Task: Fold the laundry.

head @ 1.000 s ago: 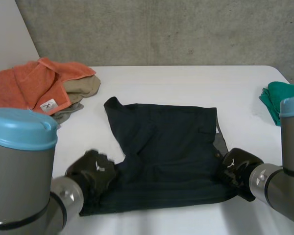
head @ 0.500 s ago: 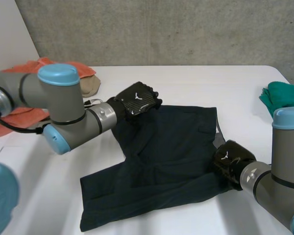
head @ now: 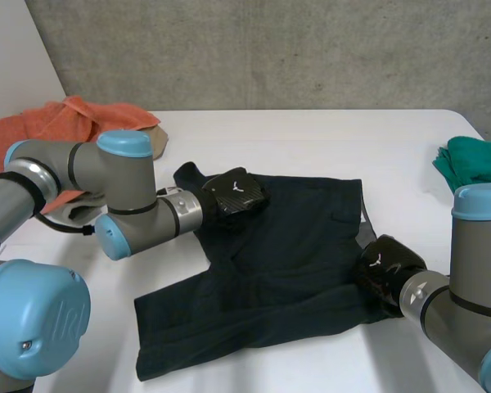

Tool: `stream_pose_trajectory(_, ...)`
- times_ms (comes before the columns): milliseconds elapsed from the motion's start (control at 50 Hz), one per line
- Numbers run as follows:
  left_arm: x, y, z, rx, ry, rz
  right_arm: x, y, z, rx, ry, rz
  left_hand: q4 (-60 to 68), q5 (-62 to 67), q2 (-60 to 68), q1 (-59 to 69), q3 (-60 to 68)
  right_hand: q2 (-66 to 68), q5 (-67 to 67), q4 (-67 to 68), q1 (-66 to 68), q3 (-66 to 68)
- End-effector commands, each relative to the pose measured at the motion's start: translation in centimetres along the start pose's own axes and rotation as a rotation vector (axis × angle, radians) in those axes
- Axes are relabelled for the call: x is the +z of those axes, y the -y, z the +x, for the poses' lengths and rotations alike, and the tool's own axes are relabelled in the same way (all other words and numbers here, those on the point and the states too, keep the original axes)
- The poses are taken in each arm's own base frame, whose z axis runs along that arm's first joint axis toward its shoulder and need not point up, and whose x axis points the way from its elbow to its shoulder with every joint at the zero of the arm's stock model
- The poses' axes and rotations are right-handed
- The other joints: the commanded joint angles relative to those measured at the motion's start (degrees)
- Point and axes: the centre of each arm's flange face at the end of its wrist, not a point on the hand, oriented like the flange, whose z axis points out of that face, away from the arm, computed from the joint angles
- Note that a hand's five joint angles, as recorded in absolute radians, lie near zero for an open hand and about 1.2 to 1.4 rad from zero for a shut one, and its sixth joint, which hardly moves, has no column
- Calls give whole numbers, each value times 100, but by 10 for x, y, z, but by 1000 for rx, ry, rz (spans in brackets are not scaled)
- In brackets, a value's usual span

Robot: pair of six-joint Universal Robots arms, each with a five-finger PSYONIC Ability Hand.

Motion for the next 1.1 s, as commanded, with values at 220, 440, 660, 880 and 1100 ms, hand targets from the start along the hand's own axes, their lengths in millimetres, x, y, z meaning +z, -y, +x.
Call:
stream_pose_trajectory(220,-19,-2,-31,171,237,-229,0,0,1,1,-3,1,2124,2198,2086,2133,2144,1233,1195,1134,1647,1154)
stream_pose_trajectory(440,-73,1,-34,95,459,-514,0,3,-3,-1,-5,17,2124,2198,2086,2133,2144,1233,1195,1134,1647,1154)
stream_pose_trajectory(660,-98,3,-17,-164,566,-531,-1,10,-4,68,-18,52,2124,2198,2086,2133,2144,1233,1195,1134,1647,1154)
stream_pose_trajectory(880,-112,14,-13,-169,630,-607,2,13,-1,84,-46,69,1926,2000,1889,1936,1946,1233,1195,1134,1647,1154)
stream_pose_trajectory(1100,-154,76,12,-138,628,-504,7,18,10,174,-101,114,-3459,-3384,-3496,-3449,-3439,1233,1195,1134,1647,1154)
